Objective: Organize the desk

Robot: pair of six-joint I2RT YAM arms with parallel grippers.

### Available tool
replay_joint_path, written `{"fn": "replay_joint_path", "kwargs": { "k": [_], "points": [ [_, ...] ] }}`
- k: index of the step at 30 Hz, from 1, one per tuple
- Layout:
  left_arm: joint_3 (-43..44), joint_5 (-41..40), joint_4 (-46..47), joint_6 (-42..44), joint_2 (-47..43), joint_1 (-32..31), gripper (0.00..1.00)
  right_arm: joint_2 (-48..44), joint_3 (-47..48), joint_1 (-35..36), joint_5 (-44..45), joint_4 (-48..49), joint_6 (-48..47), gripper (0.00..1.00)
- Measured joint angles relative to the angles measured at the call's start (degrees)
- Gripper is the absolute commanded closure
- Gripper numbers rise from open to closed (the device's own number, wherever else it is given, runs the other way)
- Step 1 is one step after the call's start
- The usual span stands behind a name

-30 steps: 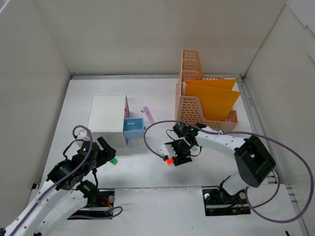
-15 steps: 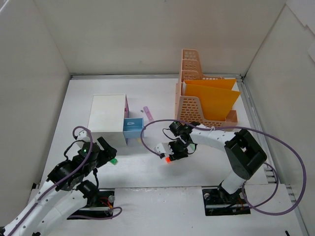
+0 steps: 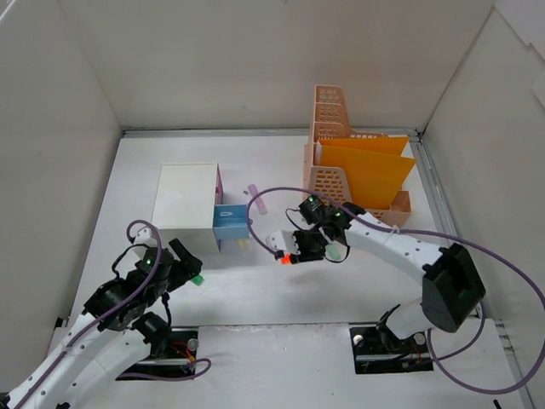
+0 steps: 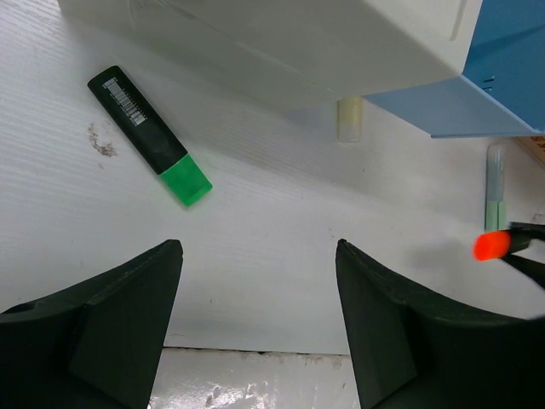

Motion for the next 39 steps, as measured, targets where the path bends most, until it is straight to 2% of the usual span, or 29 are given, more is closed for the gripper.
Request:
{"fn": "replay_joint_path", "kwargs": {
  "k": [4, 8, 18, 25, 39],
  "points": [
    [-1.2, 0.0, 0.2, -0.2, 0.0, 0.0, 0.31, -3.4, 12.3, 1.7, 1.0, -1.2, 6.5, 1.00],
    [-1.4, -0.1, 0.7, -0.2, 0.6, -0.4, 0.32, -2.6, 23.9, 4.1, 2.8, -1.2, 11.8, 1.00],
    [-1.4, -0.9, 1.0, -0.5, 0.2, -1.5, 0.31, 14.6, 47.5, 7.7, 5.0, -5.2, 17.1, 1.00],
    [-1.4, -1.9, 0.7, -1.0, -2.3, -1.5, 0.31, 21.0, 50.7, 9.8, 5.9, -8.3, 17.3, 1.00],
    [-1.6, -1.9, 0.8, -1.0, -2.0, -1.5, 0.31, 27.0, 54.2, 10.5, 6.6, -10.5, 18.4, 0.99]
  ]
}}
